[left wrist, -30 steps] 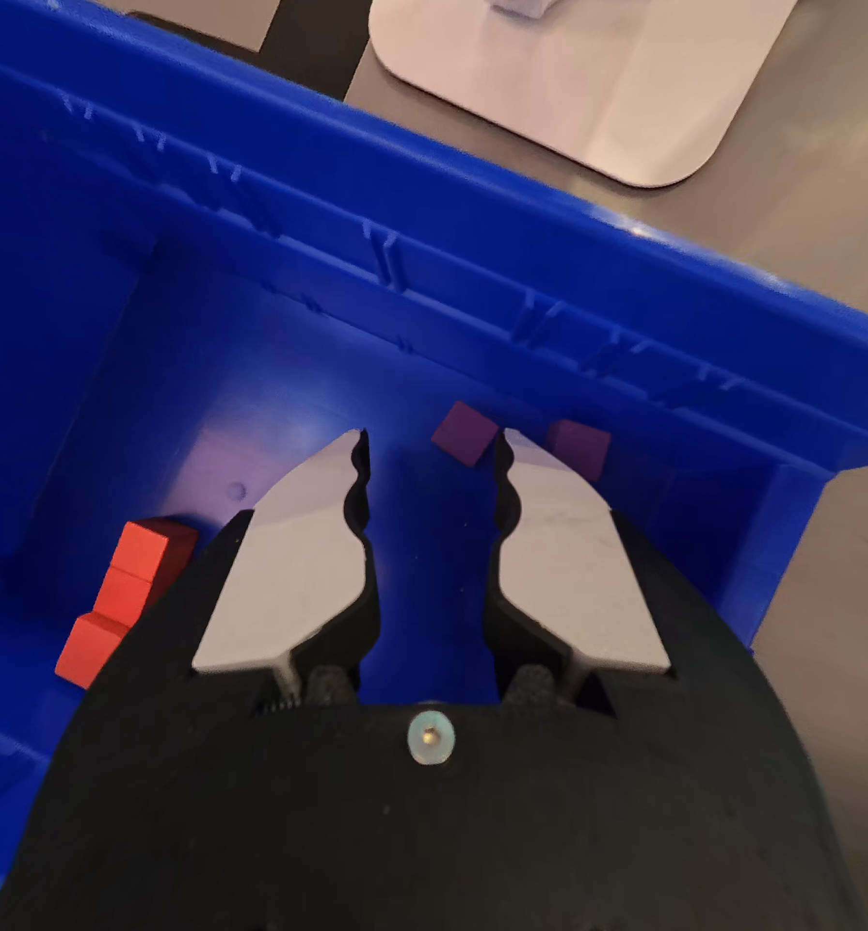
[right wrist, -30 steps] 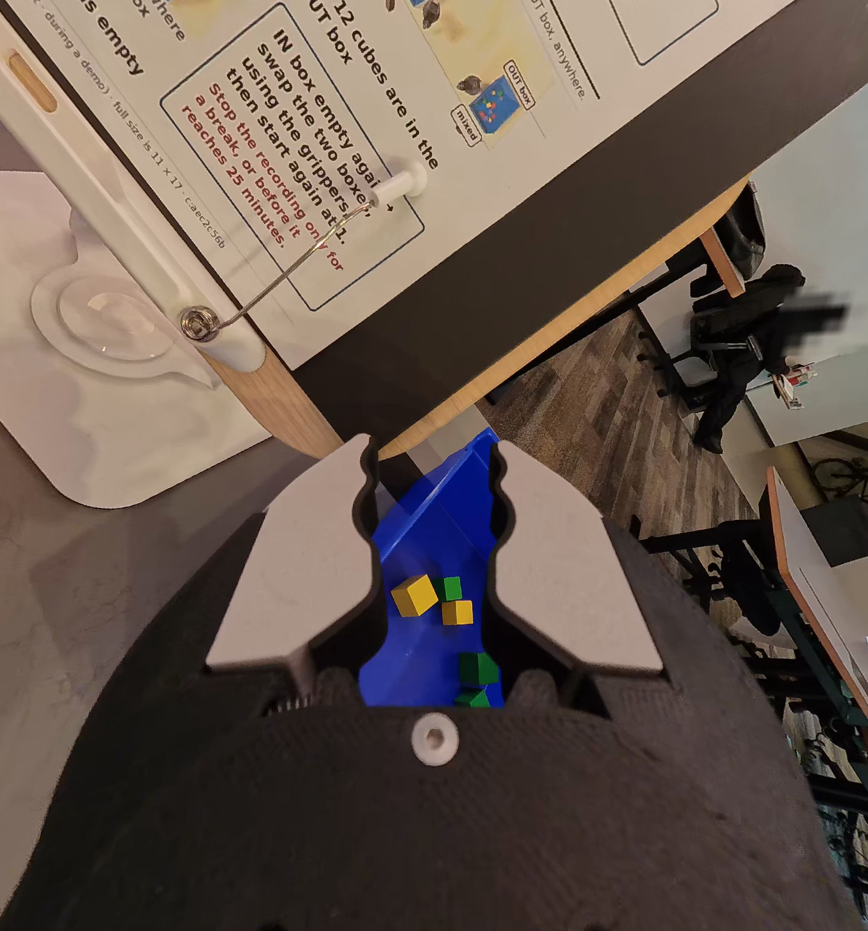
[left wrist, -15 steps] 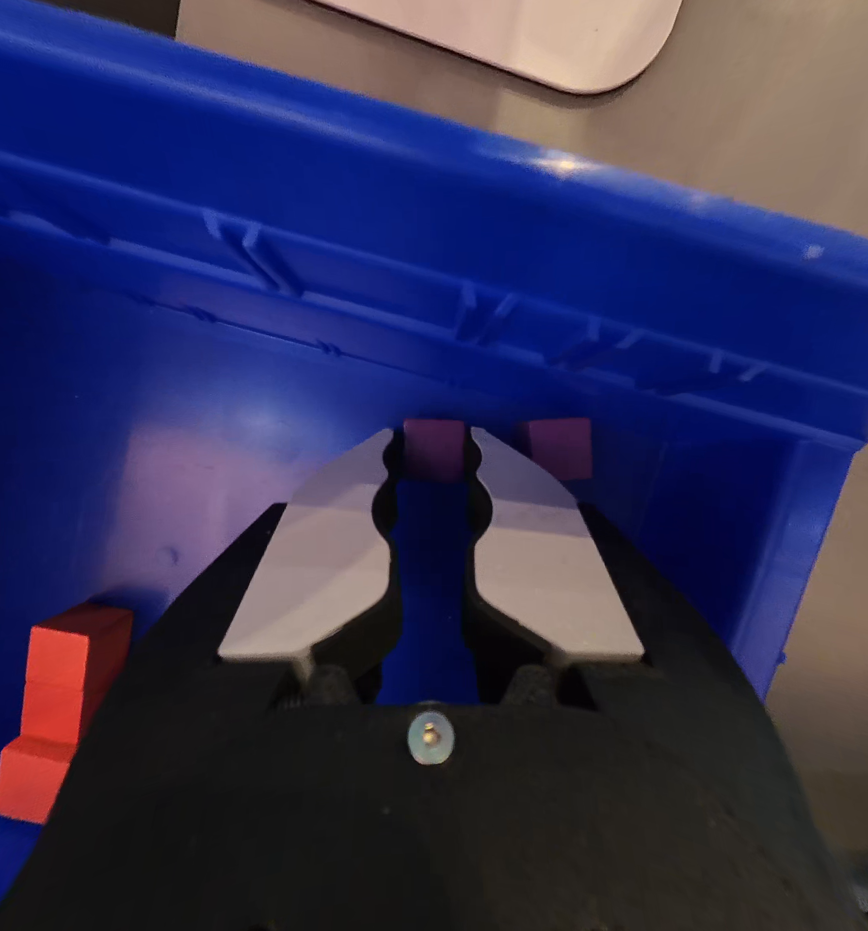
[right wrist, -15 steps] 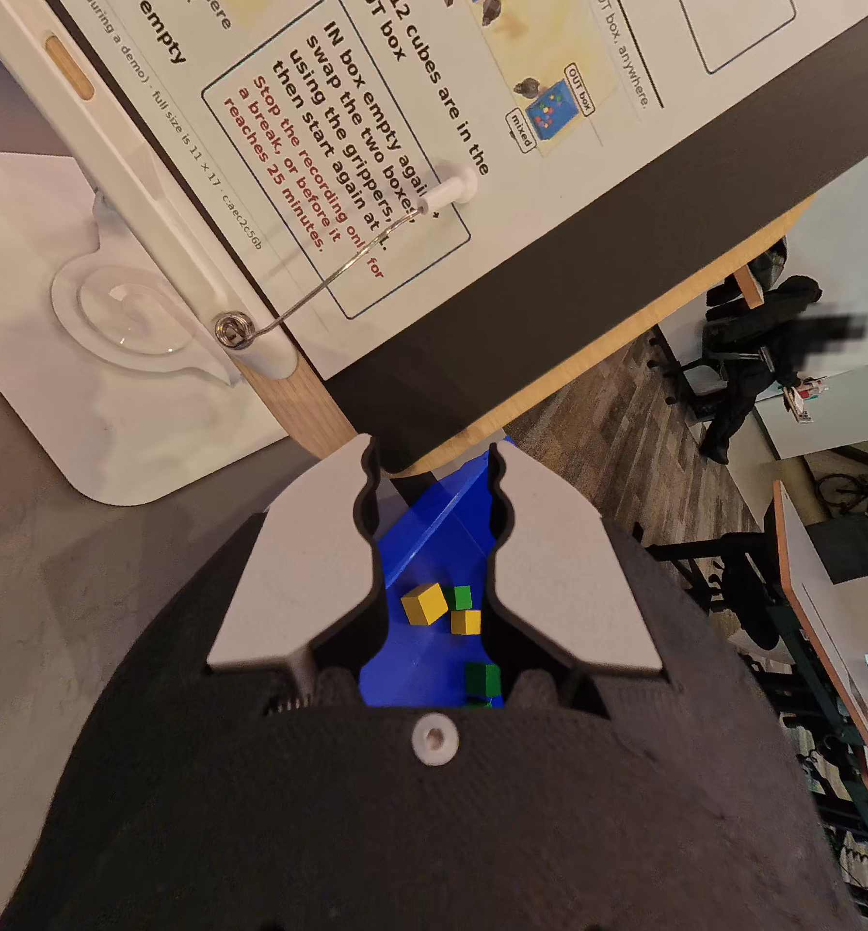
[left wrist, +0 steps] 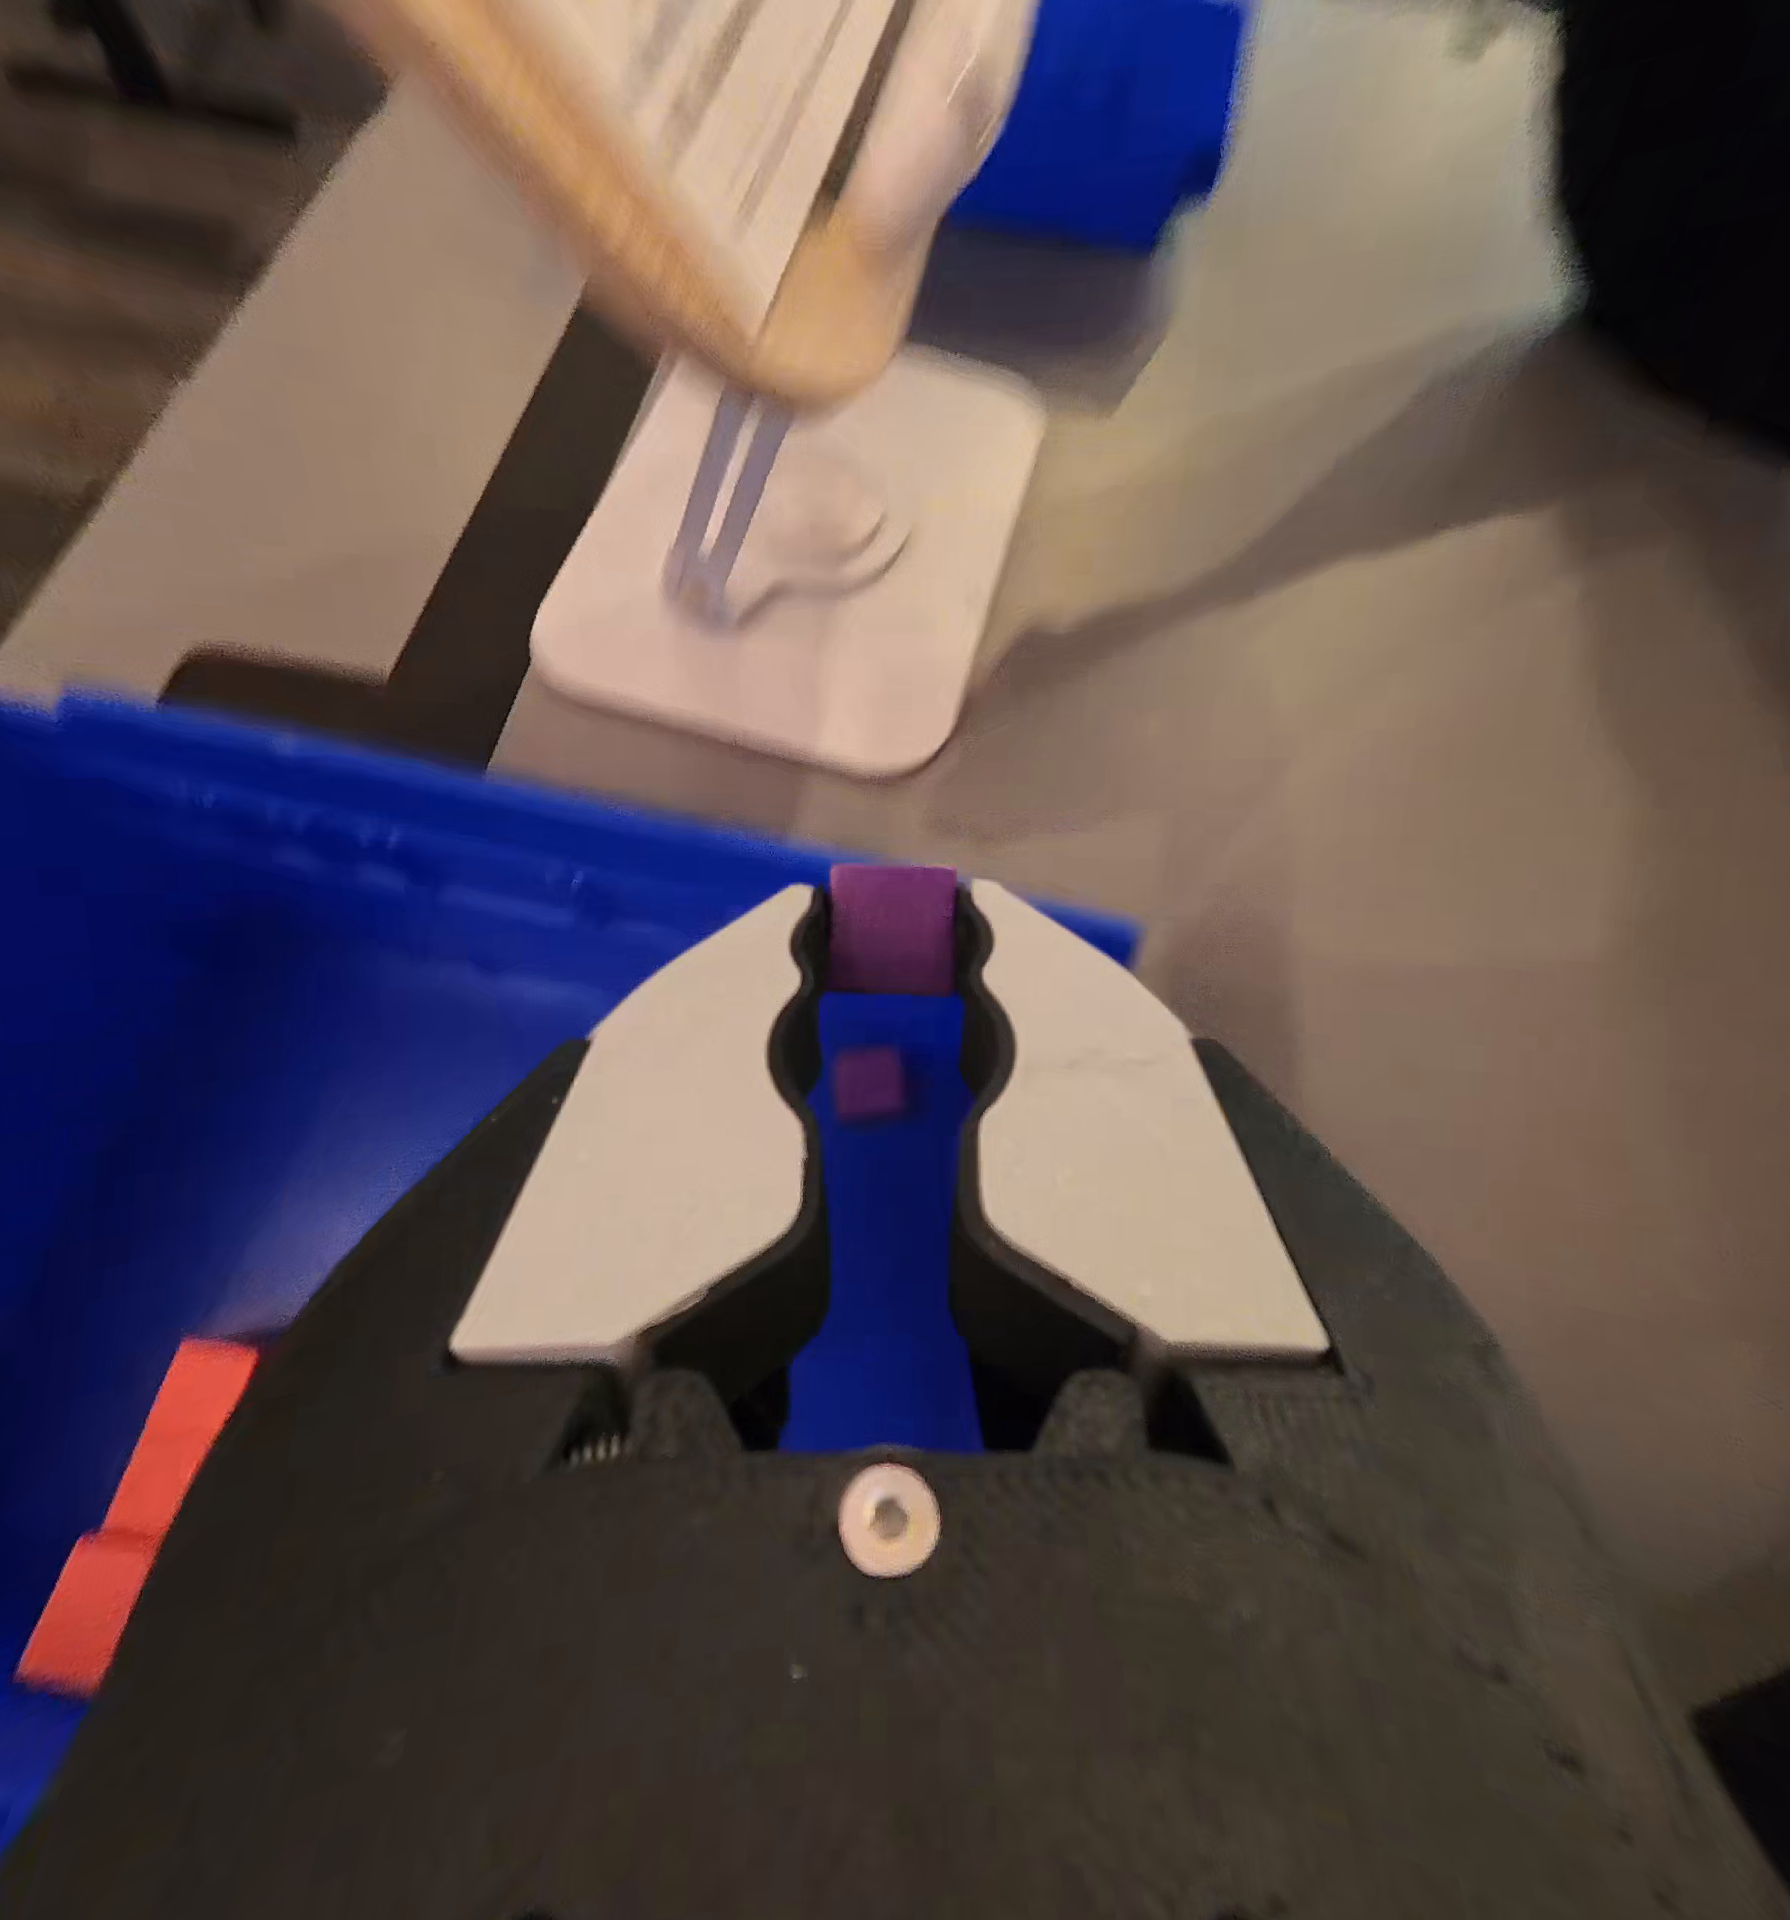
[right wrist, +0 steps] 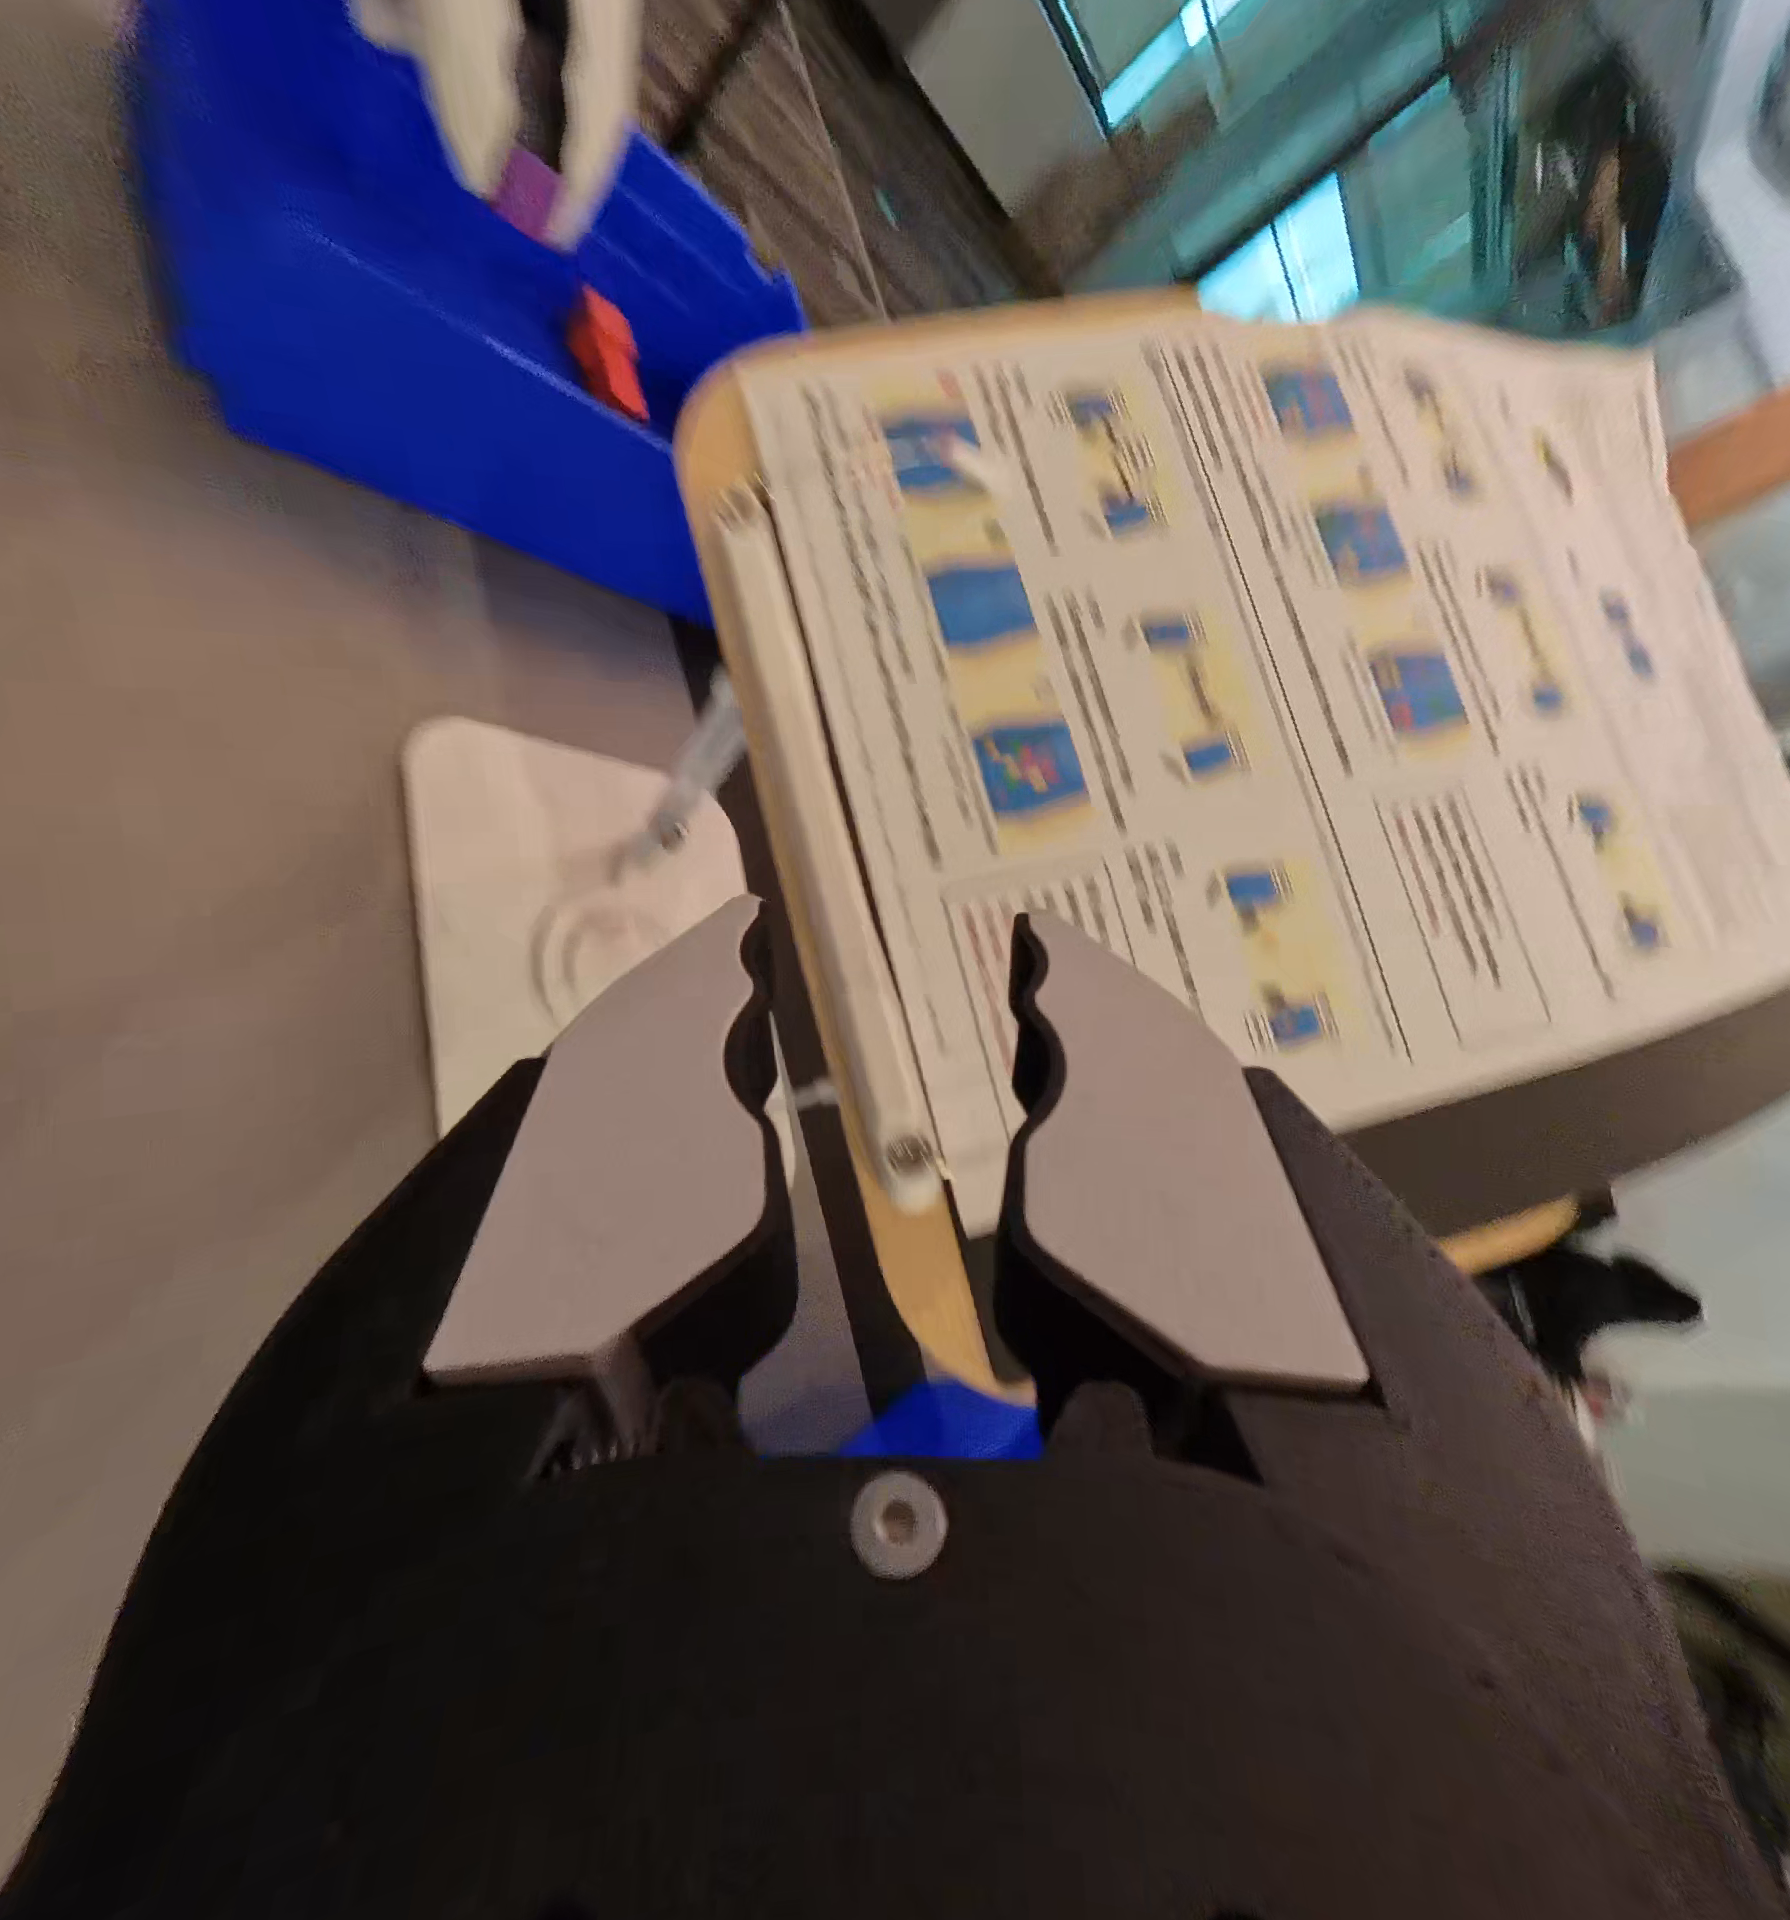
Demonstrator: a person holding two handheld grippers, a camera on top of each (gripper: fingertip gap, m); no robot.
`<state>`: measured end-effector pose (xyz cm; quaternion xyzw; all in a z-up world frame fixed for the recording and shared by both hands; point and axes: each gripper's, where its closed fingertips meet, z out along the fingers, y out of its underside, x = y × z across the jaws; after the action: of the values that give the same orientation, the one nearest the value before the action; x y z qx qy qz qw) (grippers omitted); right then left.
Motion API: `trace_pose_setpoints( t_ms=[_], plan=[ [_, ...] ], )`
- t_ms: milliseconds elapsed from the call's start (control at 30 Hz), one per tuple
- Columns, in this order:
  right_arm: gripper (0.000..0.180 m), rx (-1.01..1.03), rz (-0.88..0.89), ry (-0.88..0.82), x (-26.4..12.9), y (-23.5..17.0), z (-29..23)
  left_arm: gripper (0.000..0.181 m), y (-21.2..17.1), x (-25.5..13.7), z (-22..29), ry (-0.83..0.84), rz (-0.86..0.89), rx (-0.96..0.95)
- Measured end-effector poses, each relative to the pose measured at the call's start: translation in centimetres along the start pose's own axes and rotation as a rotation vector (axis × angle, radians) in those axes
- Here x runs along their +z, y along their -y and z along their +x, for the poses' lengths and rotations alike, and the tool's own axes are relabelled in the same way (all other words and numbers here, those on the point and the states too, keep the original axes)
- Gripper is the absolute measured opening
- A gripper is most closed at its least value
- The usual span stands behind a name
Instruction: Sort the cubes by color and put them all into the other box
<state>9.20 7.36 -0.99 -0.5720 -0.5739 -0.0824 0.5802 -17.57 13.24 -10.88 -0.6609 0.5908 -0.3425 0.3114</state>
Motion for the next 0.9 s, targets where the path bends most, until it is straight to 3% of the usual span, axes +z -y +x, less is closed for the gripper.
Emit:
trace_pose_setpoints(
  t_ms=[33,167,300,567,900],
  plan=[
    [0.043,-0.031,0.051,0.032,0.1,1.7,-1.2,0.022,1.7,-0.3,1.4,-0.041,0.063,0.018],
    [0.046,-0.18,0.19,0.13,1.4,7.4,-6.2,0.022,6.7,0.3,7.5,-0.248,0.209,0.084],
    [0.048,-0.29,0.286,0.244,2.6,11.2,-10.9,0.022,8.7,3.3,12.9,-0.439,0.192,0.142],
    [0.046,-0.425,0.322,0.324,2.3,12.5,-14.2,0.022,9.1,7.7,17.2,-0.626,0.077,0.157],
    [0.022,-0.468,0.266,0.398,2.7,11.2,-15.7,0.022,8.9,9.2,19.0,-0.731,0.051,0.166]
  ],
)
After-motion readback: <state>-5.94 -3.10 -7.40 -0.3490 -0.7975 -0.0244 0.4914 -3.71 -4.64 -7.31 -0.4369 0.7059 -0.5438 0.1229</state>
